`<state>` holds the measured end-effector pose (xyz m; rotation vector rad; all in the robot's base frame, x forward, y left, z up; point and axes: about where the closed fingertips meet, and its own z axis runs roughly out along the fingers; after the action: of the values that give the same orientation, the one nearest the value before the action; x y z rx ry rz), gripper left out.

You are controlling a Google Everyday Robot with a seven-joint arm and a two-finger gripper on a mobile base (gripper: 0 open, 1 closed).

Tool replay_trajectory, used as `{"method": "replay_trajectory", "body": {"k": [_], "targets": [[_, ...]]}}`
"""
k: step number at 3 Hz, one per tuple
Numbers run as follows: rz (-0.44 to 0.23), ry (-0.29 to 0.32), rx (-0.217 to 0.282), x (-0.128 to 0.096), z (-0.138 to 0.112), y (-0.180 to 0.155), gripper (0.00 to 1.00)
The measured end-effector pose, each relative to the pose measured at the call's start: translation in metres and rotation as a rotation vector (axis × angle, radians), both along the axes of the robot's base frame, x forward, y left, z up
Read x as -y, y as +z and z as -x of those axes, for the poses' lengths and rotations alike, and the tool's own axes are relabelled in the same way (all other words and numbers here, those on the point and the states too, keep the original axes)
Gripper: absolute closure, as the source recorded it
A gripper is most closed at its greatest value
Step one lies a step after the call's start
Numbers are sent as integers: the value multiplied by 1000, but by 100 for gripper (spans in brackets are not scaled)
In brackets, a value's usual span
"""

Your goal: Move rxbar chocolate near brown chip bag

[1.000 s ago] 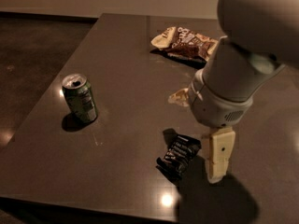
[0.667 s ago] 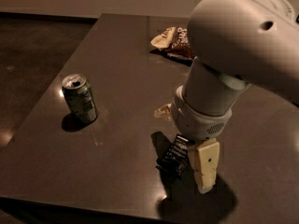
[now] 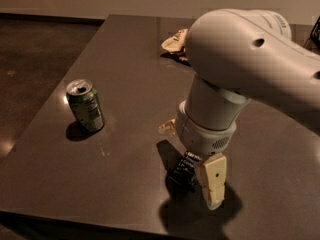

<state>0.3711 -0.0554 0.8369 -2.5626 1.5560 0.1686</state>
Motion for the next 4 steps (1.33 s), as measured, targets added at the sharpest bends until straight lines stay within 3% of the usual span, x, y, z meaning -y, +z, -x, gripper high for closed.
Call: {"method": "replay_trajectory", "body": {"k": [2,4], "targets": [[11,-7,2,7,0,-10,41],[44,-81,33,17,-22,7,88]]}}
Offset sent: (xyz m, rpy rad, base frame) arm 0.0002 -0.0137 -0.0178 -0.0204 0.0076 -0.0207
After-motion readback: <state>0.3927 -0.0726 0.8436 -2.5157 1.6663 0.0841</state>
